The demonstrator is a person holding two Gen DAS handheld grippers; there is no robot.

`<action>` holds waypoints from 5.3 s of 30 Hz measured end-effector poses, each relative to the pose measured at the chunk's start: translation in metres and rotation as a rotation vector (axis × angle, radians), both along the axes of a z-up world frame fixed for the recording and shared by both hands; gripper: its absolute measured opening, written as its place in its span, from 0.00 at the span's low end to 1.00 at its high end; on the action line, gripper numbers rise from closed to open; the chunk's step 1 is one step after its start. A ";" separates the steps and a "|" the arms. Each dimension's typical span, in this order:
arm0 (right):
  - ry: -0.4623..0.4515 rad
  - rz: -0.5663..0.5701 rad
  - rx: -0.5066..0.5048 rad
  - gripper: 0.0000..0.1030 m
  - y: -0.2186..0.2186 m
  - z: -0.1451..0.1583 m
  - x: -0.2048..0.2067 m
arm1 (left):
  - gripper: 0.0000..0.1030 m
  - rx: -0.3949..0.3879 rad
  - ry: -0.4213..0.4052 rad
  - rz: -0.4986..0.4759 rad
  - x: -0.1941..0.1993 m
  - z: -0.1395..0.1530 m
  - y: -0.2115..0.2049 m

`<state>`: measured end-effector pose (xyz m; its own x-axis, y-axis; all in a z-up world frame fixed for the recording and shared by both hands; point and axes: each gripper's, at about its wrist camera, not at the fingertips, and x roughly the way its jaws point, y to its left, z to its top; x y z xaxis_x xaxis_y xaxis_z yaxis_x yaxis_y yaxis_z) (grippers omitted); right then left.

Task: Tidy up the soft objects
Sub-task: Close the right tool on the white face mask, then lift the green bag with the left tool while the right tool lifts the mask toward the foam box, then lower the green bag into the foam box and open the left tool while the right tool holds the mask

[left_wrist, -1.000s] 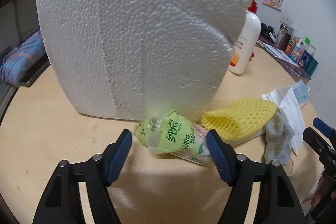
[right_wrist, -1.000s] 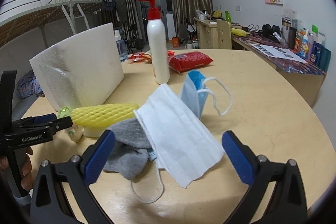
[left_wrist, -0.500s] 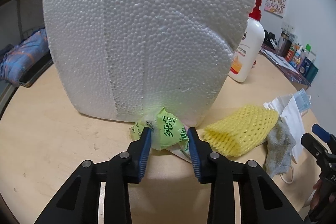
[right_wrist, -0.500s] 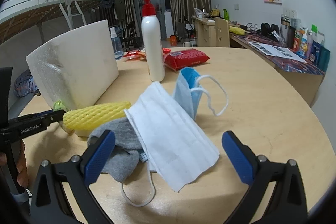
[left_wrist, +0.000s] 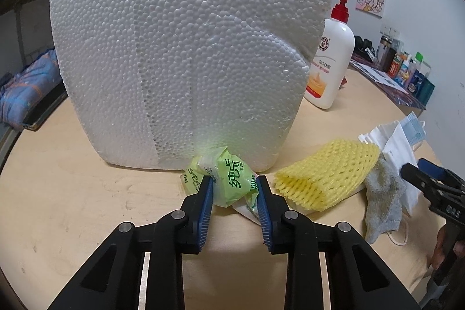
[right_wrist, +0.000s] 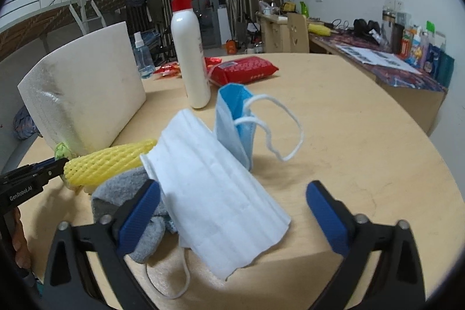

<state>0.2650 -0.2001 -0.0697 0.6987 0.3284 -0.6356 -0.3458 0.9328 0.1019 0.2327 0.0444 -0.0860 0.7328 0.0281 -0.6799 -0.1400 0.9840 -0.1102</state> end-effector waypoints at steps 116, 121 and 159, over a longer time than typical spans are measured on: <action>-0.424 0.404 0.141 0.04 0.078 0.109 -0.140 | 0.25 0.228 -0.501 0.147 -0.231 0.143 0.023; -0.417 0.425 0.147 0.04 0.089 0.112 -0.132 | 0.25 0.223 -0.492 0.168 -0.220 0.149 0.032; -0.469 0.463 0.148 0.04 0.138 0.173 -0.065 | 0.25 0.185 -0.483 0.148 -0.092 0.202 0.074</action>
